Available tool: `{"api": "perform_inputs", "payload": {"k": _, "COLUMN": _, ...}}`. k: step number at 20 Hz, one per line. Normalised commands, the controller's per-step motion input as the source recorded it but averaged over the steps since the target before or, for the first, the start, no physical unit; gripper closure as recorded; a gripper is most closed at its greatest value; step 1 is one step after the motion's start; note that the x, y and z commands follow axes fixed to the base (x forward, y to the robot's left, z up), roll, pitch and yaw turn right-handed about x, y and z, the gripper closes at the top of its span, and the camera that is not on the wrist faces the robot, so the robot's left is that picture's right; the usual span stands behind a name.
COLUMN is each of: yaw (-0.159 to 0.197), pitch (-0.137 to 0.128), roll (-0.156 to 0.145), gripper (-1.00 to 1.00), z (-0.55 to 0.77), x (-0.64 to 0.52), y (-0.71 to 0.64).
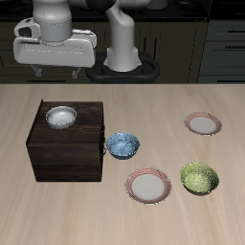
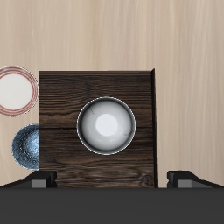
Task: Place the white bowl onto the plate that is on the left side of the table
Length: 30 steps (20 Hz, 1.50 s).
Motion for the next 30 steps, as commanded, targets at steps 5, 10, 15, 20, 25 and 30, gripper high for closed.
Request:
{"api": "perform_inputs", "payload": {"k": 5, "yaw": -0.014, "pitch": 0.012, "roll": -0.023, "gripper": -1.00, "z": -0.07, "x": 0.14, "y": -0.08}}
{"api": "perform_inputs", "payload": {"k": 10, "yaw": -0.013, "pitch": 0.016, "roll": 0.006, "gripper": -1.00, "z": -0.13, "x": 0.03, "y": 0.15}}
{"api": "perform_inputs", "payload": {"k": 15, "yaw": 0.008, "pitch": 0.005, "roll": 0.039, "gripper": -1.00, "z": -0.13, "x": 0.00, "y": 0.24}}
{"api": "perform_inputs", "payload": {"k": 20, "yaw": -0.017, "pitch": 0.014, "roll": -0.007, "gripper": -1.00, "z": -0.14, "x": 0.07, "y": 0.05}}
{"api": "perform_inputs", "payload": {"k": 25, "yaw": -0.014, "pitch": 0.017, "roll": 0.023, "gripper": -1.00, "z": -0.17, "x": 0.04, "y": 0.16}}
{"api": "perform_inputs", "payload": {"k": 30, "yaw": 0.006, "pitch": 0.018, "roll": 0.026, "gripper": -1.00, "z": -0.18, "x": 0.00, "y": 0.15}}
